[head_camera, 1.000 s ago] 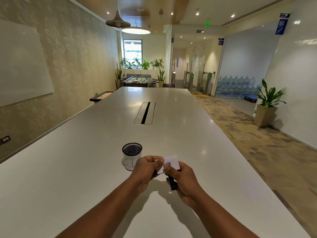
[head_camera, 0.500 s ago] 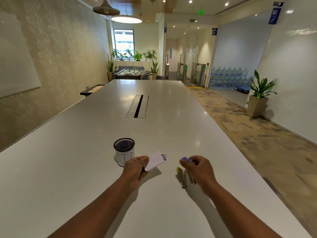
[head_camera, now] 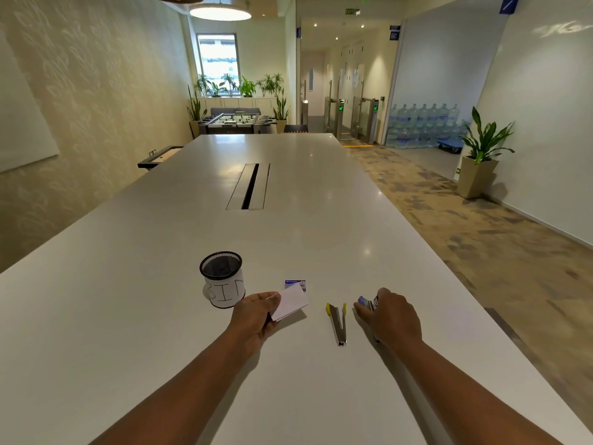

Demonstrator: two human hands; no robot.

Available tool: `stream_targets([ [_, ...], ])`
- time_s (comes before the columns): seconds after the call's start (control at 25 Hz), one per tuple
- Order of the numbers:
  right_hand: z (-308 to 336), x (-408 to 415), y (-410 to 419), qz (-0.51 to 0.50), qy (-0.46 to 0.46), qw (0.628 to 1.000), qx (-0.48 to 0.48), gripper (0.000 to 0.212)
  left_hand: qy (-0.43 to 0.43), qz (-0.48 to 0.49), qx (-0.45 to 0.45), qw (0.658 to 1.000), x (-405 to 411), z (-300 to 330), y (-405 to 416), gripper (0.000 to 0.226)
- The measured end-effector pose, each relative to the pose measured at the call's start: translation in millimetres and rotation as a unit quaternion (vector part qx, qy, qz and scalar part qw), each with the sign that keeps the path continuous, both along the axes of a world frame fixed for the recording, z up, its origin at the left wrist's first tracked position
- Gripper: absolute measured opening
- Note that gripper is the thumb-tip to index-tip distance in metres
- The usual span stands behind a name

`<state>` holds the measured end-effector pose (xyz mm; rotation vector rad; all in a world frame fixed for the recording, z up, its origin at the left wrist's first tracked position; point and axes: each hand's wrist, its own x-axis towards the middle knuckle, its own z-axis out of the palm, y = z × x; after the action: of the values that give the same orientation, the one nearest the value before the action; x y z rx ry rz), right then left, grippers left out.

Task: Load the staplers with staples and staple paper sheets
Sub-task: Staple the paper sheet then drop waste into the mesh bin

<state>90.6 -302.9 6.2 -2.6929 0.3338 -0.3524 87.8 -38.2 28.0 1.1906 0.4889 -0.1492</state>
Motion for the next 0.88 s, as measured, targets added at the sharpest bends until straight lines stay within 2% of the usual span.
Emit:
stream_targets([
  [0.24,-6,3,3,-0.014,0.02,1.0,0.013,0.04,-0.003,-0.006,-0.001,1.0,0,-1,-4,0.005],
  [0.4,-4,0,2,-0.012,0.034,0.999,0.028,0.048,-0.012,-0.016,0.018,1.0,-4,9,-5,0.007],
  [0.52,5,-10,7,-0.009,-0.007,1.0,0.015,0.051,-0.03,-0.024,0.035,0.999,-7,18,-3,0.008],
  [0.6,11,-17,18,0.061,-0.072,0.995,0.032,0.057,-0.046,-0.034,0.045,0.997,-12,25,-3,0.002],
  [0.72,23,-31,42,0.222,-0.138,0.965,0.032,0.064,-0.066,-0.052,0.055,0.995,-22,36,-6,0.006],
  [0.8,32,-37,56,0.275,-0.16,0.947,0.04,0.058,-0.064,-0.06,0.055,0.995,-28,44,-8,0.006],
  [0.88,38,-39,65,0.301,-0.209,0.928,0.071,0.041,-0.057,-0.067,0.044,0.995,-33,52,-9,0.006],
])
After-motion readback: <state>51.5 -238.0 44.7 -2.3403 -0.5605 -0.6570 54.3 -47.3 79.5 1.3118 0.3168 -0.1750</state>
